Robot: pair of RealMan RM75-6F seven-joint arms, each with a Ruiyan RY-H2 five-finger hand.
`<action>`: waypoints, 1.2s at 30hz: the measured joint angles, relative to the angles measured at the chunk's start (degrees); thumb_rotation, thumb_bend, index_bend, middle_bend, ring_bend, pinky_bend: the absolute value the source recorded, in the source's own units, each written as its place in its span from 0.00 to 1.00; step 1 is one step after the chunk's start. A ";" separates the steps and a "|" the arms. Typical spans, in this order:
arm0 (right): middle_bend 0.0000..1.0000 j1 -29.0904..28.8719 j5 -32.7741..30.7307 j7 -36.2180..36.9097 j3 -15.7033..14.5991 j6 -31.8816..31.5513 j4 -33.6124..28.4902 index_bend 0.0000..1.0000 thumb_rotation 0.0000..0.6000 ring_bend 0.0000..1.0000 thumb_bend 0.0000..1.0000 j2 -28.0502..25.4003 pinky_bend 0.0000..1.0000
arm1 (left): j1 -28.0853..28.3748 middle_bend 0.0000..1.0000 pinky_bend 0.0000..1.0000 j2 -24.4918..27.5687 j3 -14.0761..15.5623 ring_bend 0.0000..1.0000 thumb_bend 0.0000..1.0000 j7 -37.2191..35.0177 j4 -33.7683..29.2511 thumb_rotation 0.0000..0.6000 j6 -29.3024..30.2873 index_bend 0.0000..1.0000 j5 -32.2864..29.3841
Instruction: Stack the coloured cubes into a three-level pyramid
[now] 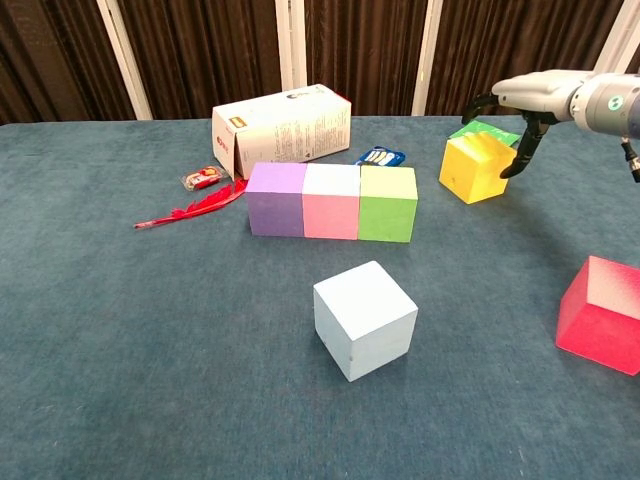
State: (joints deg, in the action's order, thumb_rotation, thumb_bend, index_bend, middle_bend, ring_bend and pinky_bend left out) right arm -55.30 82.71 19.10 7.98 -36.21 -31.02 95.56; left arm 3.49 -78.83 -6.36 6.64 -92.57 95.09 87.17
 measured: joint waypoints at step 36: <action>0.38 -1.02 -2.72 -4.15 0.84 0.19 1.59 0.44 1.00 0.15 0.24 3.17 0.00 | -0.02 0.03 0.00 -0.03 -0.47 0.00 0.35 -1.24 -0.28 1.00 -0.66 0.03 -0.96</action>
State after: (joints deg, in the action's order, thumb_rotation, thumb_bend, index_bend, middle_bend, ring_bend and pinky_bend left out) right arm -56.32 79.99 14.95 8.83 -36.02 -29.43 98.73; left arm 3.47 -78.86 -6.83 5.40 -92.85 94.43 86.21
